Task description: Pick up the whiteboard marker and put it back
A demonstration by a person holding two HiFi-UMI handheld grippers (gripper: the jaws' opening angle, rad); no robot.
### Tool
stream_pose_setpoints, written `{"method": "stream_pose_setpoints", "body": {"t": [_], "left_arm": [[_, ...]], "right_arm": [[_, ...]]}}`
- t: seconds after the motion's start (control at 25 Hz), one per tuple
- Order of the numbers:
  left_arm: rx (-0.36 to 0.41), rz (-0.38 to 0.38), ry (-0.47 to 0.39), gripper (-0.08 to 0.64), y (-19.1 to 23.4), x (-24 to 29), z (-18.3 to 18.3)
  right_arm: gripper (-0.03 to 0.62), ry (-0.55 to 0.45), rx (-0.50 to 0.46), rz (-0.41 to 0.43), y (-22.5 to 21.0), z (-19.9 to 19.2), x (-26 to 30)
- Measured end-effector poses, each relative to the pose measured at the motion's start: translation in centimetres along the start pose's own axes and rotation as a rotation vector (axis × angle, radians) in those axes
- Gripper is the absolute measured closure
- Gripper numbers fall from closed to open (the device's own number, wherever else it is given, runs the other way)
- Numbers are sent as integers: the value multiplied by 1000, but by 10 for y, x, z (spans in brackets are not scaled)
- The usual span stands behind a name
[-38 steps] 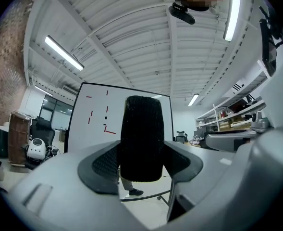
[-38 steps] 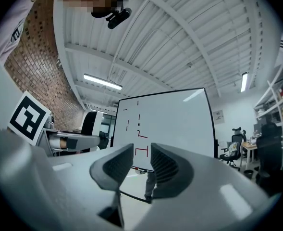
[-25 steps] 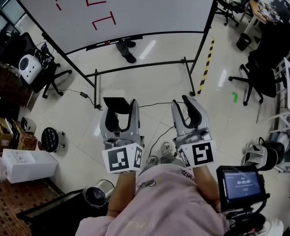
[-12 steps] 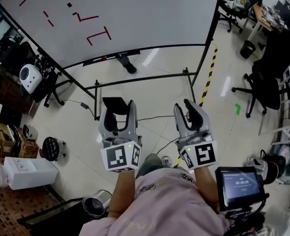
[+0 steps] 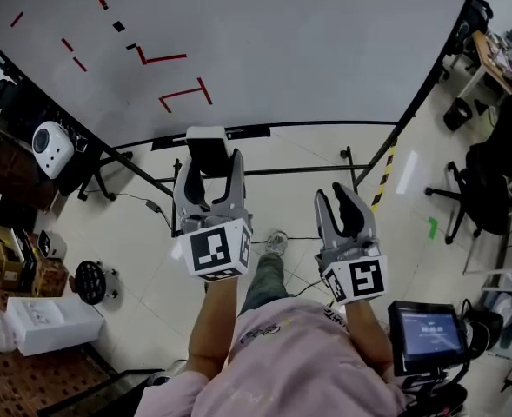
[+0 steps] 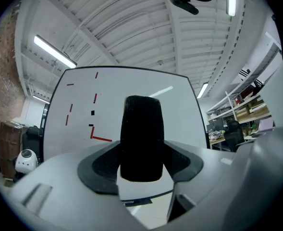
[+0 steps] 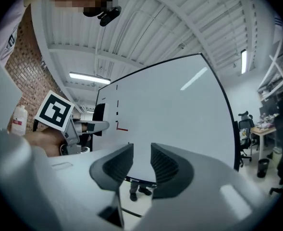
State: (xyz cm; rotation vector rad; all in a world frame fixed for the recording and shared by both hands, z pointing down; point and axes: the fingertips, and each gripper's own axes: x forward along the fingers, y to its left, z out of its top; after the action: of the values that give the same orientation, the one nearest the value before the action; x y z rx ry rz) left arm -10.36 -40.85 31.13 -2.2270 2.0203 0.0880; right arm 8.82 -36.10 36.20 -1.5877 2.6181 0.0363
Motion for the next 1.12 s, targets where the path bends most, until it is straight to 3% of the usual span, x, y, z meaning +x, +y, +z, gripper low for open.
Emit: {"method": "stream_pose_setpoints", "body": {"t": [0.24, 0.44, 0.6, 0.92, 1.12], "left_arm": [[-36, 11, 62, 288, 53, 152, -34], [-23, 56, 28, 287, 84, 233, -41], [-57, 83, -7, 287, 91, 255, -49], [-35, 69, -55, 287, 89, 259, -51], [-59, 9, -81, 193, 81, 249, -44]], "right_arm": [[478, -9, -38, -56, -28, 15, 126], [477, 42, -77, -94, -50, 7, 191], [478, 76, -83, -101, -59, -1, 215], [478, 92, -94, -56, -51, -11, 242], [477, 85, -86, -50, -49, -11, 244]]}}
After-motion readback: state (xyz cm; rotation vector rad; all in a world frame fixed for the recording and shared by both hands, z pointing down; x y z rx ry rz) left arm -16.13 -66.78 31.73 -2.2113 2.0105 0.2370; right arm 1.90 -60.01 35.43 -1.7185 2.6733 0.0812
